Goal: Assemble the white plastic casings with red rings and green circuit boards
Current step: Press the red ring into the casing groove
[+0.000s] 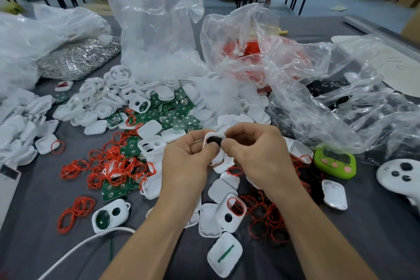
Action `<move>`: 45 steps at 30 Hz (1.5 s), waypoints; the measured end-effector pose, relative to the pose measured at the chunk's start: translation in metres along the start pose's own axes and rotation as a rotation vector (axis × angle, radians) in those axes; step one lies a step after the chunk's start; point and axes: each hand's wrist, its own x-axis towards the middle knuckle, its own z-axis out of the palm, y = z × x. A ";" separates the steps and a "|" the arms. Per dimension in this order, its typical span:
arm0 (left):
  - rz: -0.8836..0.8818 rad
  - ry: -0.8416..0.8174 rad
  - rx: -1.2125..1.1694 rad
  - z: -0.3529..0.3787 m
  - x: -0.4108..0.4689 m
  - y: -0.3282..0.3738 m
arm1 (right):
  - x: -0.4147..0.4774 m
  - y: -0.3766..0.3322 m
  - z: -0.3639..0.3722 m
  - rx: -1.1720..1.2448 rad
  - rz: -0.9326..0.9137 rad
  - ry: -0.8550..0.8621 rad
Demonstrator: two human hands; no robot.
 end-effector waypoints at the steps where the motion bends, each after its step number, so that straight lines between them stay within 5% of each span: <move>1: 0.006 0.002 0.019 0.000 0.000 -0.002 | -0.001 0.000 0.002 -0.046 -0.022 0.033; 11: 0.060 -0.018 0.149 0.000 0.002 0.001 | 0.000 0.000 0.005 -0.005 0.028 0.053; 28: -0.097 -0.103 -0.030 -0.007 0.001 0.015 | 0.003 0.003 0.002 -0.010 -0.022 -0.024; 36: -0.004 0.000 0.153 -0.003 0.001 0.007 | 0.001 0.002 0.003 -0.148 -0.076 0.001; 40: 0.061 0.059 0.244 -0.004 0.003 0.008 | 0.001 0.001 -0.001 0.003 0.062 -0.122; 45: 0.150 0.072 0.443 -0.004 0.003 0.005 | -0.001 0.002 0.007 -0.118 0.046 -0.035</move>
